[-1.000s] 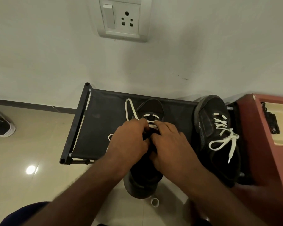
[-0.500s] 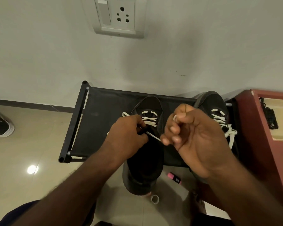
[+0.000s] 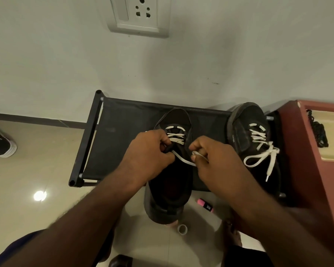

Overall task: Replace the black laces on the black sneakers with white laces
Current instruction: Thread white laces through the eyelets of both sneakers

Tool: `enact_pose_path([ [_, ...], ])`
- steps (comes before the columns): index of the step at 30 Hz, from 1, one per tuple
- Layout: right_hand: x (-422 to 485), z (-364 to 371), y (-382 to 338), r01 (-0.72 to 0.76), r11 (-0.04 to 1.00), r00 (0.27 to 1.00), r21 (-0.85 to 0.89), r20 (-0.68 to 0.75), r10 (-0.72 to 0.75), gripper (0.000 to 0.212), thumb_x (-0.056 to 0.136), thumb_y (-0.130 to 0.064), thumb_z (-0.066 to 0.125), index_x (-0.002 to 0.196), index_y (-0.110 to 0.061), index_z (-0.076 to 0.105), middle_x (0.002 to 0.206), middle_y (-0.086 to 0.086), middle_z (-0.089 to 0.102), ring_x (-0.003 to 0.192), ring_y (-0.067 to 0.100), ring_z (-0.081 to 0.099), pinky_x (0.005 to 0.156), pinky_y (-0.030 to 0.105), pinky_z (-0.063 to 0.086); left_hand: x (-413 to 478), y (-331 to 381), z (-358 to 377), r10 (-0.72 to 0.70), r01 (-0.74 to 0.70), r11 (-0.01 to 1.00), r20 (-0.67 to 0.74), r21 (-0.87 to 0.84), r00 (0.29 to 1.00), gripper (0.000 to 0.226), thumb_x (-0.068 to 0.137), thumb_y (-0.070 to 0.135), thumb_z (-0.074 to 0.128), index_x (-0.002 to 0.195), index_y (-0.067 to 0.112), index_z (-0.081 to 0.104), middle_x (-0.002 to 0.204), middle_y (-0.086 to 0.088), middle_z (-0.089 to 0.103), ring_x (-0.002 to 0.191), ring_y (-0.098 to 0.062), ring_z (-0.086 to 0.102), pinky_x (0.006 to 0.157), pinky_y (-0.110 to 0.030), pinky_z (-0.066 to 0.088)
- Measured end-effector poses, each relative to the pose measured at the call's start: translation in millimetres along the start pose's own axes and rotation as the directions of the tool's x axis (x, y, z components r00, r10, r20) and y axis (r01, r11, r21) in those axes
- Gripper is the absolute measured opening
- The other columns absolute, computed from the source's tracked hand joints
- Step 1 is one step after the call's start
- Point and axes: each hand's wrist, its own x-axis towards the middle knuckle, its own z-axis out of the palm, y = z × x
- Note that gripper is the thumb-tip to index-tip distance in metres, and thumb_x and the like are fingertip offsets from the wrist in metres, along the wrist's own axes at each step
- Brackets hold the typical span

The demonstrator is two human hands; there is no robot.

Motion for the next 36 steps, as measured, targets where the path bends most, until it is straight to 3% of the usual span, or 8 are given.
enact_pose_path([
  [3,0.5,-1.2,-9.8,0.020,0.988,0.997,-0.152,0.075,-0.008,0.017,0.102,-0.025,0.053,0.110,-0.020,0.068,0.096,-0.002,0.069,0.087,0.012,0.062,0.078,0.027,0.049,-0.1,-1.1,0.2,0.004,-0.004,1.000,-0.012,0.001,1.000,0.022,0.078,0.025,0.079,0.095,0.028,0.065,0.085,0.010,0.065,0.078,-0.006,0.063,0.074,-0.031,0.058],
  [11,-5.4,-9.7,-22.3,0.067,0.968,0.982,-0.241,0.189,-0.021,0.035,0.097,-0.054,0.049,0.075,-0.027,0.049,0.069,-0.004,0.053,0.064,0.009,0.049,0.057,0.023,0.034,2.4,-0.8,1.8,0.001,-0.001,1.000,-0.009,0.007,1.000,0.021,0.080,0.029,0.077,0.098,0.026,0.065,0.087,0.010,0.063,0.080,-0.006,0.061,0.074,-0.025,0.054],
  [15,-5.0,-5.0,-17.1,0.276,0.950,0.961,-0.148,0.052,-0.271,0.034,0.098,-0.047,0.049,0.071,-0.027,0.047,0.077,-0.008,0.052,0.080,0.007,0.047,0.072,0.028,0.037,1.9,0.4,0.4,-0.002,0.002,1.000,0.005,0.007,1.000,0.020,0.081,0.027,0.077,0.095,0.025,0.062,0.088,0.008,0.062,0.080,-0.007,0.060,0.074,-0.024,0.052],
  [19,-10.9,-10.2,-24.8,0.291,0.817,0.941,0.498,0.003,-0.337,0.025,0.099,-0.022,0.056,0.076,-0.013,0.063,0.078,0.004,0.069,0.078,0.021,0.067,0.077,0.030,0.056,2.4,-0.7,-1.6,0.012,-0.012,1.000,0.004,0.027,1.000,0.020,0.080,0.022,0.077,0.081,0.026,0.057,0.084,0.006,0.063,0.074,-0.006,0.058,0.062,-0.017,0.044],
  [23,-16.3,-23.8,-37.2,0.078,0.490,0.995,0.868,-0.036,-0.094,0.038,0.095,-0.030,0.060,0.062,-0.018,0.046,0.048,-0.002,0.039,0.039,0.011,0.033,0.040,0.024,0.034,2.1,-1.8,-1.4,-0.034,0.034,0.999,0.012,-0.027,0.999,0.018,0.079,0.026,0.079,0.084,0.027,0.061,0.083,0.009,0.063,0.072,-0.006,0.061,0.059,-0.016,0.045],
  [27,-5.8,-17.5,-20.4,0.070,0.987,0.992,0.143,-0.111,-0.055,0.016,0.100,-0.037,0.053,0.088,-0.026,0.055,0.064,-0.011,0.056,0.056,0.004,0.055,0.049,0.016,0.036,3.2,-1.3,-1.4,-0.032,0.032,0.999,0.025,-0.010,0.999,0.021,0.079,0.027,0.078,0.088,0.028,0.060,0.085,0.009,0.062,0.075,-0.006,0.060,0.064,-0.018,0.048],
  [32,-2.1,-3.4,-12.5,0.068,0.924,0.987,-0.376,0.158,-0.008,0.035,0.099,-0.051,0.048,0.076,-0.025,0.052,0.070,-0.004,0.054,0.065,0.010,0.054,0.059,0.026,0.041,2.6,0.6,-0.7,-0.035,0.035,0.999,0.006,-0.020,0.999,0.024,0.078,0.025,0.079,0.088,0.027,0.057,0.081,0.009,0.060,0.071,-0.005,0.057,0.060,-0.016,0.043],
  [36,-3.5,-7.6,-15.4,0.291,0.941,0.957,-0.171,0.075,-0.282,0.044,0.090,-0.044,0.050,0.052,-0.027,0.036,0.047,-0.008,0.036,0.047,0.011,0.042,0.048,0.018,0.028,2.8,1.6,-0.5,-0.053,0.053,0.997,0.008,-0.052,0.999,0.036,0.078,0.024,0.079,0.102,0.022,0.052,0.084,0.006,0.058,0.072,-0.006,0.055,0.061,-0.019,0.043],
])
